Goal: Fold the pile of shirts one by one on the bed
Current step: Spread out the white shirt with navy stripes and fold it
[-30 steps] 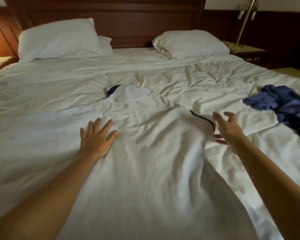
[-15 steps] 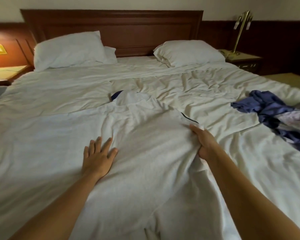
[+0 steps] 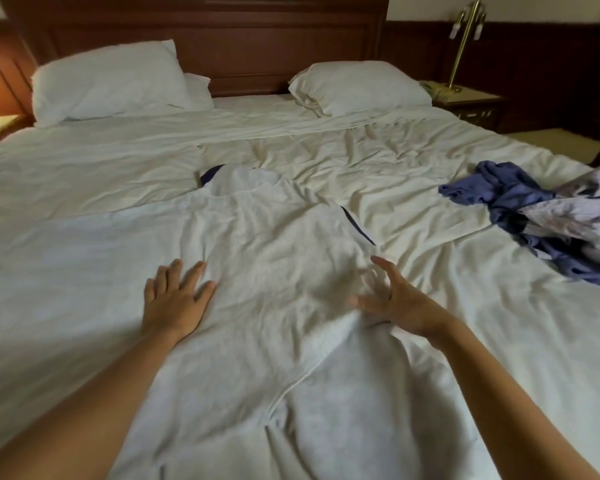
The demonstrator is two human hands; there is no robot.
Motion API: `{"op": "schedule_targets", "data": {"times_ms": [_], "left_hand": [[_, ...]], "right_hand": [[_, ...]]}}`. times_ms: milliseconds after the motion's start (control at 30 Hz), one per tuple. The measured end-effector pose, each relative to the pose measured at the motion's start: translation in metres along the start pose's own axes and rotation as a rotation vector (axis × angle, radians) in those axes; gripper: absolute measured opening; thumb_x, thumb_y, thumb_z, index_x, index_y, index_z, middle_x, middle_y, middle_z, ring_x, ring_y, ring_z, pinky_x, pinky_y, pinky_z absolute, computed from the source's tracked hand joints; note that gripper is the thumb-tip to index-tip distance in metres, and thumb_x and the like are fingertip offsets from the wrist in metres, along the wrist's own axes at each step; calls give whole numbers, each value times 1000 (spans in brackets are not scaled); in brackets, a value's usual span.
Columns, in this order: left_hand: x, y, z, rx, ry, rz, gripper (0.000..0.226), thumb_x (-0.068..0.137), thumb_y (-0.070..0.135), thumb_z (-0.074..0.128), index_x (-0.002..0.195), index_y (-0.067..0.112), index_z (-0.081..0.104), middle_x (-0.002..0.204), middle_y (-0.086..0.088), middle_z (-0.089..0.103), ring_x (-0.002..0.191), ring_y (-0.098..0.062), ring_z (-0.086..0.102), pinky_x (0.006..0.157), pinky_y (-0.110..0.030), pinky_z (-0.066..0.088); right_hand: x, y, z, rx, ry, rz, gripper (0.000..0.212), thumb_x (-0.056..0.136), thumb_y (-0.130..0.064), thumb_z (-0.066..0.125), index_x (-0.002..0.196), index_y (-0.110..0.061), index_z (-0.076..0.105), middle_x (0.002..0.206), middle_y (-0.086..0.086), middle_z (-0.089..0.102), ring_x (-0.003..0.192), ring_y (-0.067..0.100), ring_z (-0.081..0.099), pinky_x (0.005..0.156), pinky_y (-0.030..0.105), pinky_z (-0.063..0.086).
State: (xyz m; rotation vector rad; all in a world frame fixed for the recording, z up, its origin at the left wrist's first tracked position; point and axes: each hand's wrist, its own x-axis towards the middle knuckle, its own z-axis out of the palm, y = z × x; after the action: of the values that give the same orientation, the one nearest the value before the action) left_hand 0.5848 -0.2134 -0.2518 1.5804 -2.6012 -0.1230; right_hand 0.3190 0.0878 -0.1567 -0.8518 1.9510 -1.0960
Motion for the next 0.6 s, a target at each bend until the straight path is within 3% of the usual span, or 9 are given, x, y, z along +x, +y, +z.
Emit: {"op": "schedule_targets", "data": {"times_ms": [67, 133, 167, 267, 367, 433, 500, 533, 600], "left_hand": [[-2, 0, -2, -2, -6, 2, 61, 97, 68, 15, 155, 48, 13, 167, 1, 4, 153, -25, 1, 123, -46, 1], [-5, 0, -4, 2, -9, 10, 60, 98, 66, 15, 155, 47, 13, 167, 1, 4, 152, -26, 2, 123, -46, 2], [-7, -1, -4, 2, -14, 15, 60, 98, 66, 14, 156, 46, 12, 167, 0, 4, 152, -26, 2, 123, -46, 3], [-14, -3, -4, -4, -37, 19, 61, 98, 66, 12, 156, 46, 8, 167, 1, 0, 153, -25, -1, 124, -45, 1], [-20, -4, -4, -12, -57, 21, 61, 98, 66, 12, 156, 46, 6, 168, 1, -2, 153, -25, -2, 123, -45, 0], [-26, -5, -5, -15, -66, 24, 61, 99, 65, 13, 156, 46, 6, 168, 0, -1, 153, -26, -2, 123, -45, 0], [-32, -5, -6, -17, -76, 28, 61, 99, 64, 14, 157, 45, 5, 168, 0, -2, 154, -26, -2, 123, -45, -1], [-35, -5, -7, -21, -80, 29, 61, 100, 64, 14, 157, 45, 5, 168, 0, -2, 154, -25, -3, 123, -44, -2], [-43, -6, -10, -28, -87, 32, 61, 100, 63, 15, 157, 44, 6, 168, 0, -3, 154, -24, -3, 124, -44, -2]], "right_hand": [[-11, 12, 6, -14, 133, -71, 67, 79, -27, 83, 129, -44, 41, 102, -10, 65, 80, 1, 64, 64, 34, 58], [-26, 20, -2, 25, 298, -97, 51, 83, -19, 78, 117, -39, 45, 81, 7, 62, 46, 6, 53, 38, 27, 45], [-33, 25, -10, 36, 340, -88, 48, 85, -19, 77, 115, -39, 45, 78, 13, 61, 43, 9, 49, 35, 25, 40], [-59, 33, -29, -84, 322, -15, 48, 82, -38, 77, 118, -47, 47, 75, 14, 63, 51, 13, 52, 44, 28, 42], [-83, 29, -34, -37, 162, 16, 78, 61, -66, 83, 126, -63, 40, 88, -1, 74, 80, 11, 68, 70, 27, 50], [-91, 30, -27, -100, 39, -23, 95, 56, -65, 87, 132, -69, 30, 113, -12, 70, 104, 4, 65, 89, 25, 48], [-94, 30, -15, -301, 35, -107, 95, 65, -55, 87, 138, -65, 26, 131, -25, 53, 115, -1, 53, 90, 14, 41], [-93, 31, -10, -350, 52, -163, 88, 70, -49, 85, 138, -62, 30, 126, -29, 53, 109, -2, 54, 84, 11, 42], [-94, 27, -10, -239, 106, -215, 64, 80, -37, 80, 129, -57, 43, 91, -26, 66, 74, 3, 60, 64, 16, 49]]}}
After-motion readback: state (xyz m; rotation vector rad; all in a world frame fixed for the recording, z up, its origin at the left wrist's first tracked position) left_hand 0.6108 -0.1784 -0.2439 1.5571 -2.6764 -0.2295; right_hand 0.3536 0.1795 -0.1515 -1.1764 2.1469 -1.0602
